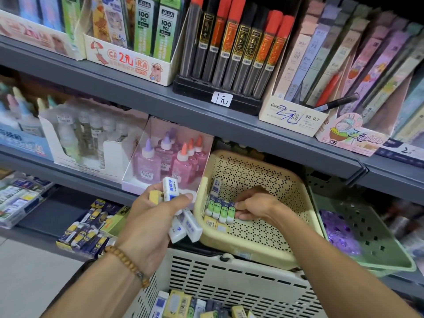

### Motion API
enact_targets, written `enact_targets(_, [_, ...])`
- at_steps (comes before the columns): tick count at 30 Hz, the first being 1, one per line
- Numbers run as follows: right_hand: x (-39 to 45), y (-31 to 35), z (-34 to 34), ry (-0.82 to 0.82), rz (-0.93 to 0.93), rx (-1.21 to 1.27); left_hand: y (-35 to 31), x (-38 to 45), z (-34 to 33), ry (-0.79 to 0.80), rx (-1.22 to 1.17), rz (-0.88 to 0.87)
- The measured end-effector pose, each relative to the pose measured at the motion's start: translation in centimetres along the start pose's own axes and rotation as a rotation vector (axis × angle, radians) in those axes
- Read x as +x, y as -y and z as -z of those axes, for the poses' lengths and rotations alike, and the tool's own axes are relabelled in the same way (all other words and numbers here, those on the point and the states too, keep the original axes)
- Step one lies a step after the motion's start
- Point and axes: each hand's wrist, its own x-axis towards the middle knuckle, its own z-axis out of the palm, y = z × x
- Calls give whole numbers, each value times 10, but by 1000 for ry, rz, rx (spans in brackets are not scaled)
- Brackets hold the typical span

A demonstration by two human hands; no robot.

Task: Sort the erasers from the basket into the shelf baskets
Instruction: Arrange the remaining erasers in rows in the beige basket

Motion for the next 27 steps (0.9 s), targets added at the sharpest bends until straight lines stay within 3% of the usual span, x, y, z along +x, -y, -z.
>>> enact_targets(3, [-13,6,1,-96,124,-147,2,2,-2,-38,-16,-14])
enact_targets(5, [-35,13,-4,-159,298,-109,3,1,-4,-60,-42,-30])
enact_targets(8, [-81,25,-19,-3,577,57,4,0,-6,-83,-54,-58])
enact_targets(12, [-118,31,-37,171,749,-3,4,-5,-7,-84,-81,-74])
enact_targets(15, [-117,29,-38,162,731,-3,2,-7,-7,-28,-96,-44])
enact_targets(18, [-104,23,-20,122,591,250,-2,-6,-4,18,-39,4])
enact_targets(22, [-59,15,4,-110,352,548,-3,-6,-2,53,90,56])
enact_targets(27, [4,15,10,-325,211,516,-1,-3,-1,54,177,103])
